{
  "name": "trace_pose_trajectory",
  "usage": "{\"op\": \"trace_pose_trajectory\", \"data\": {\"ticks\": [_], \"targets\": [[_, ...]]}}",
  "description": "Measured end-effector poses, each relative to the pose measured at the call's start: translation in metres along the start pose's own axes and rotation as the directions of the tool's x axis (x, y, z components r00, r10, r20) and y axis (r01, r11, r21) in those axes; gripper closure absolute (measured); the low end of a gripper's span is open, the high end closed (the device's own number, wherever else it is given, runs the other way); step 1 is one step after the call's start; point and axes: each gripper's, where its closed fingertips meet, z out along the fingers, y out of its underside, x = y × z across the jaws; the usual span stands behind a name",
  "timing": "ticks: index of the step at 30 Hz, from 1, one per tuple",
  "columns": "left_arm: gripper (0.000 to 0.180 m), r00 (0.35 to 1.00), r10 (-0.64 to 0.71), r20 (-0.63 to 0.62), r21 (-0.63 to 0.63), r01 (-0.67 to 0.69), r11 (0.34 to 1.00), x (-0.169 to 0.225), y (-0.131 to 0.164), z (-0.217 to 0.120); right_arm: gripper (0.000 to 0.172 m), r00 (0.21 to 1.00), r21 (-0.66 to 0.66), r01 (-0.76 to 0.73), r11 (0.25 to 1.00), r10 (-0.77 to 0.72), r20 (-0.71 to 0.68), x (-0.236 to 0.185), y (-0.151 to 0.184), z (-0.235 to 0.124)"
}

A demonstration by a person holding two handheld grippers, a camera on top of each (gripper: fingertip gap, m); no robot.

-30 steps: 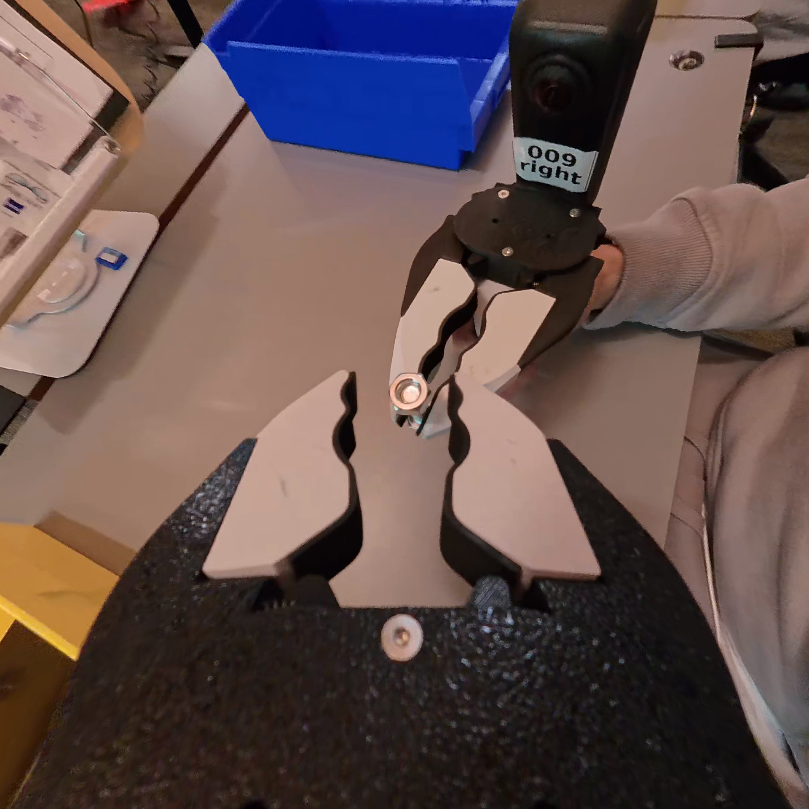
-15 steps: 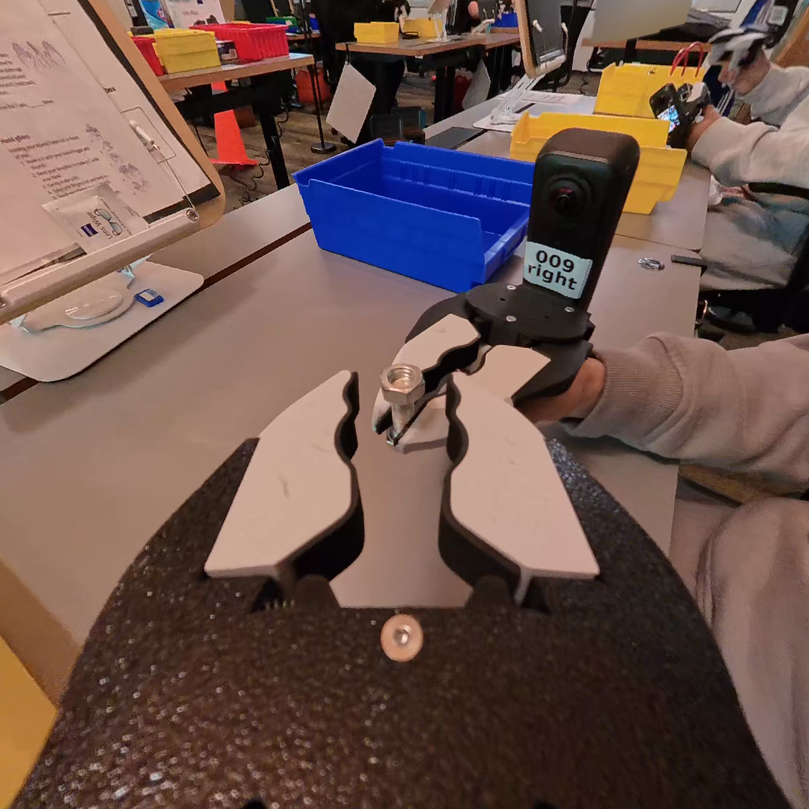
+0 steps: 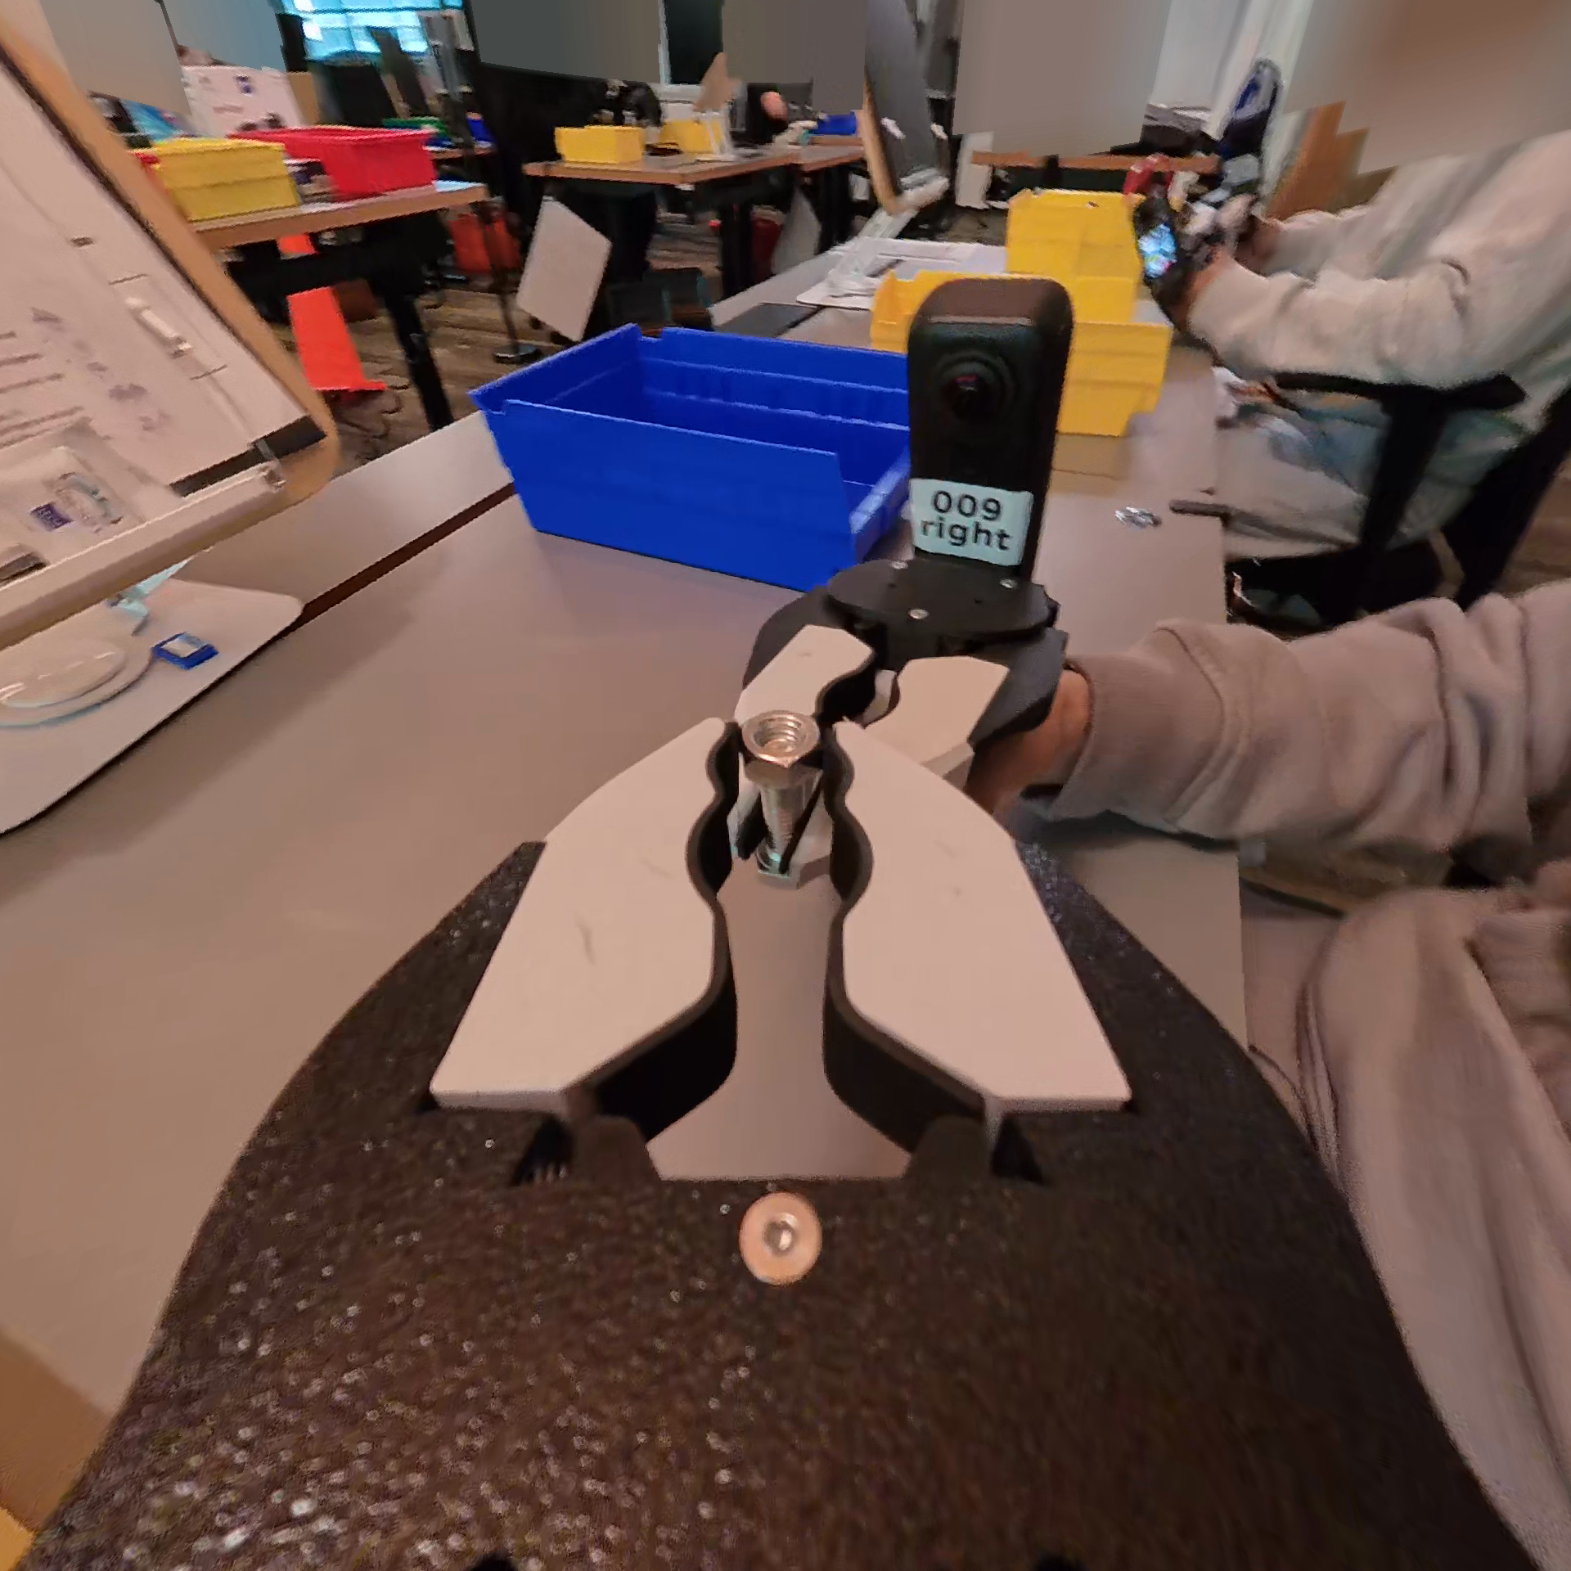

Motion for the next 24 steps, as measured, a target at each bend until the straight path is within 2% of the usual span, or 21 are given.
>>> {"op": "trace_pose_trajectory", "data": {"ticks": [4, 7, 15, 19, 24], "targets": [[0.163, 0.996, 0.046, -0.082, -0.036, -0.049, 0.998, 0.003, 0.005, -0.005, 0.162, 1.000, -0.024, 0.011, 1.000, -0.010, 0.025, -0.005, 0.004, 0.003], [0.155, 0.997, 0.051, -0.052, -0.023, -0.052, 0.998, 0.000, 0.004, -0.007, 0.162, 1.000, -0.028, 0.026, 0.999, -0.026, 0.008, -0.004, 0.005, 0.003], [0.156, 0.998, -0.012, 0.056, 0.023, 0.011, 1.000, -0.016, 0.006, -0.013, 0.162, 0.999, 0.001, 0.028, 1.000, -0.028, -0.032, 0.004, -0.001, -0.001], [0.150, 1.000, -0.025, 0.006, 0.064, 0.025, 0.998, -0.008, -0.002, -0.014, 0.162, 0.998, -0.009, 0.039, 0.999, -0.040, -0.042, 0.004, 0.001, 0.000], [0.146, 0.999, -0.018, 0.049, 0.068, 0.015, 0.998, -0.010, -0.003, -0.004, 0.162, 0.998, -0.007, 0.041, 0.999, -0.041, -0.037, 0.002, 0.000, 0.001]]}}
